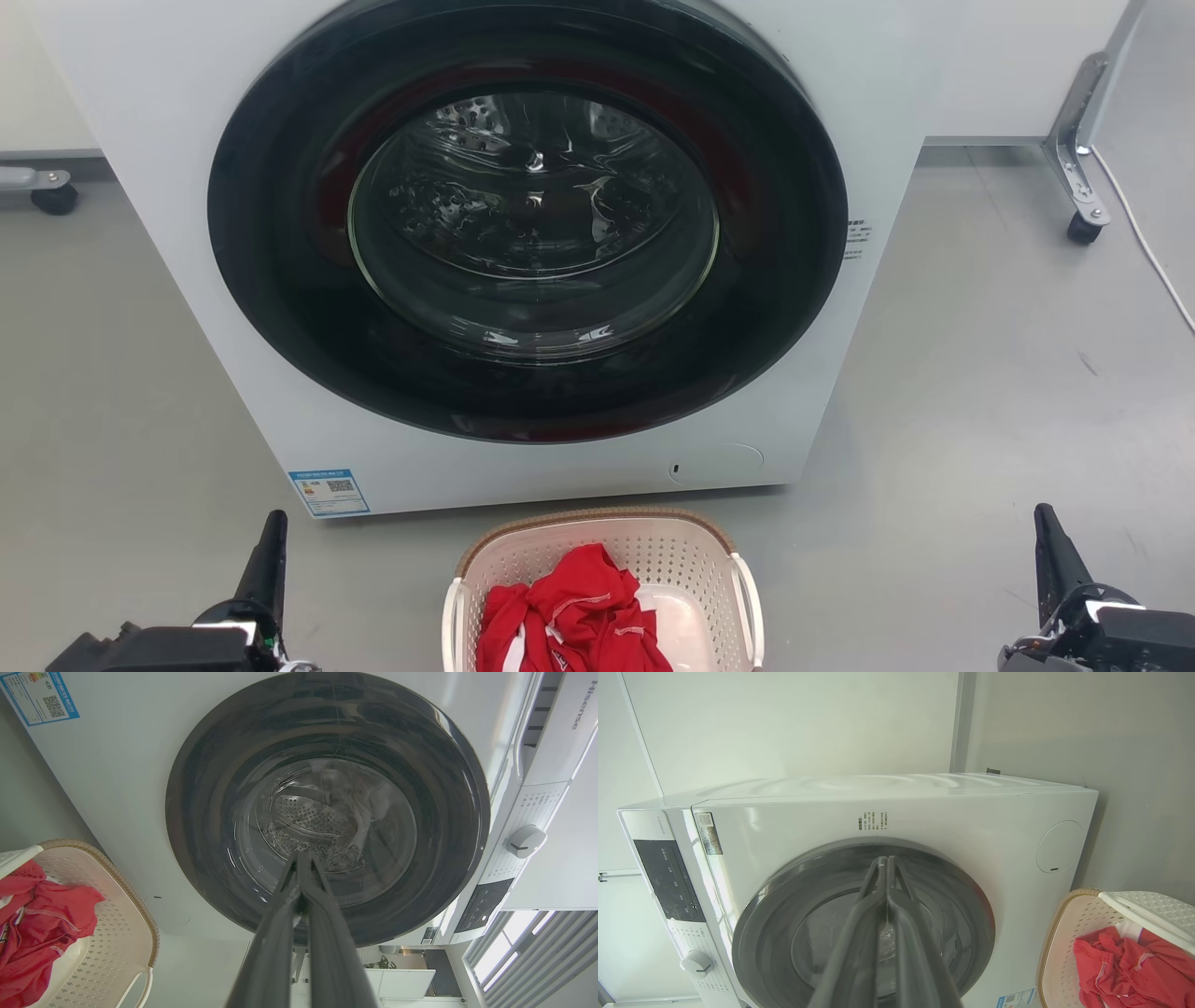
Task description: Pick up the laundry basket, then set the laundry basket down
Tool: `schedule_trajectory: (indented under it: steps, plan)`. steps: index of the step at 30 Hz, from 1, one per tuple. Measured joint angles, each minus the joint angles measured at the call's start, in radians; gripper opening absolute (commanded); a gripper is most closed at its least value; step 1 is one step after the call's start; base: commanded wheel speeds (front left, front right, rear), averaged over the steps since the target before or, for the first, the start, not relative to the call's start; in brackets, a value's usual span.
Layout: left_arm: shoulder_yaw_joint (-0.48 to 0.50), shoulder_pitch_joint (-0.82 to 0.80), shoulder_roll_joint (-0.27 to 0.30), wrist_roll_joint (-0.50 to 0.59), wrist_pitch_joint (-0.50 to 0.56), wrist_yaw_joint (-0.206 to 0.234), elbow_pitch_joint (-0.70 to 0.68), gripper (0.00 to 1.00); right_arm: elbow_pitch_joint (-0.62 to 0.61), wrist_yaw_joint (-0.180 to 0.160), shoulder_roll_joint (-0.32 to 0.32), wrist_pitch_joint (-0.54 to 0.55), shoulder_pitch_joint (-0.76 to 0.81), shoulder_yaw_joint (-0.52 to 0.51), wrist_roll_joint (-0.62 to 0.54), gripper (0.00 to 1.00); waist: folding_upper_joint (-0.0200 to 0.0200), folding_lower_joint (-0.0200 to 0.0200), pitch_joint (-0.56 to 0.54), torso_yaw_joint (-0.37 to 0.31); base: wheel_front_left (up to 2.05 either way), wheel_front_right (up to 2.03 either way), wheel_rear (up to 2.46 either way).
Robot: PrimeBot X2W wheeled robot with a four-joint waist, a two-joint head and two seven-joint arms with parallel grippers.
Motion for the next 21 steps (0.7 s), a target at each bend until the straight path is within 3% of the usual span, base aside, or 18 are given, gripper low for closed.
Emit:
schedule_trajectory:
  steps: [21]
  plan:
    - [0.000, 0.000, 0.000, 0.000, 0.000, 0.000, 0.001, 0.00, 0.000, 0.001, 0.000, 0.000, 0.000, 0.000, 0.000, 0.00, 0.0000, 0.0000, 0.000, 0.000, 0.00, 0.00, 0.00]
